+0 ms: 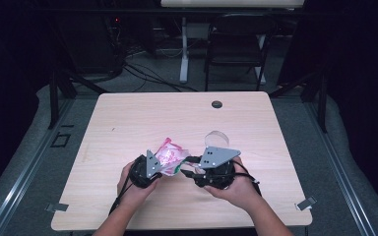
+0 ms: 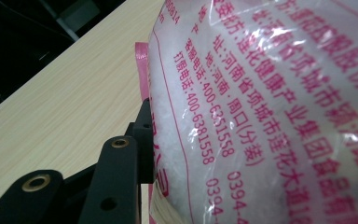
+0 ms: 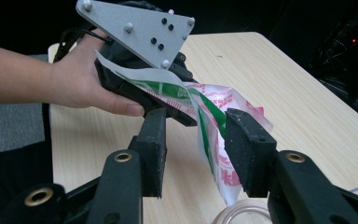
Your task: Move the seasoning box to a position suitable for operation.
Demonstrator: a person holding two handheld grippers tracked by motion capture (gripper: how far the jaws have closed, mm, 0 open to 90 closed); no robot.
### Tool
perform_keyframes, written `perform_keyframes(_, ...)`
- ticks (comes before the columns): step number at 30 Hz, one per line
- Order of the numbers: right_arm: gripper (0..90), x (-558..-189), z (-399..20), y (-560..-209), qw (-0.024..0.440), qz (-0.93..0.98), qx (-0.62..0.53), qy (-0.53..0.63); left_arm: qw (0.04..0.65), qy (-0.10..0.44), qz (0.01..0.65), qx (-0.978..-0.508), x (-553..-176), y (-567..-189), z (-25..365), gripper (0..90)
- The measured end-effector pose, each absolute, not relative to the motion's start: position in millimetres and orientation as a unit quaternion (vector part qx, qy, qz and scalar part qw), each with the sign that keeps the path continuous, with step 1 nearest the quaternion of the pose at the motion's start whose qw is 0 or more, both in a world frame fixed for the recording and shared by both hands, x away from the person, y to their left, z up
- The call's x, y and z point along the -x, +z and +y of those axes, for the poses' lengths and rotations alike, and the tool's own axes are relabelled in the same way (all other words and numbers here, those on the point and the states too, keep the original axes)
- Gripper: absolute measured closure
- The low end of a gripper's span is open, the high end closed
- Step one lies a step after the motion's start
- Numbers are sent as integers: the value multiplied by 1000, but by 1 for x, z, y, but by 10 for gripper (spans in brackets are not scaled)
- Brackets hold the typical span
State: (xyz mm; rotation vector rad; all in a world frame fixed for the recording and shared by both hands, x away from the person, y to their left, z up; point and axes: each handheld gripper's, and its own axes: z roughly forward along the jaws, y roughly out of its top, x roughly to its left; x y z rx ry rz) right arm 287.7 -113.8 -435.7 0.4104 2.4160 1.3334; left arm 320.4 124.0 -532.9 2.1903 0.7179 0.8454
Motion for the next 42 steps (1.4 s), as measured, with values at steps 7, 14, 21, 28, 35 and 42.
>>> perform_keyframes(7, 593, -288, -116, -435, 193, 851, -144, 466, 334, 325, 266, -844, -319, -534, 120, 609)
perform_keyframes(14, 560, -287, -115, -436, 202, 853, -141, 460, 331, 329, 264, -844, -319, -534, 120, 609)
perform_keyframes(21, 543, -287, -116, -434, 206, 852, -145, 460, 333, 328, 268, -842, -320, -534, 121, 609)
perform_keyframes(28, 532, -288, -117, -435, 212, 854, -146, 452, 329, 327, 272, -843, -321, -535, 122, 610)
perform_keyframes(35, 528, -288, -116, -436, 212, 856, -143, 449, 331, 325, 269, -844, -321, -535, 122, 610)
perform_keyframes(42, 539, -288, -110, -442, 203, 864, -140, 439, 337, 332, 254, -844, -316, -532, 118, 610)
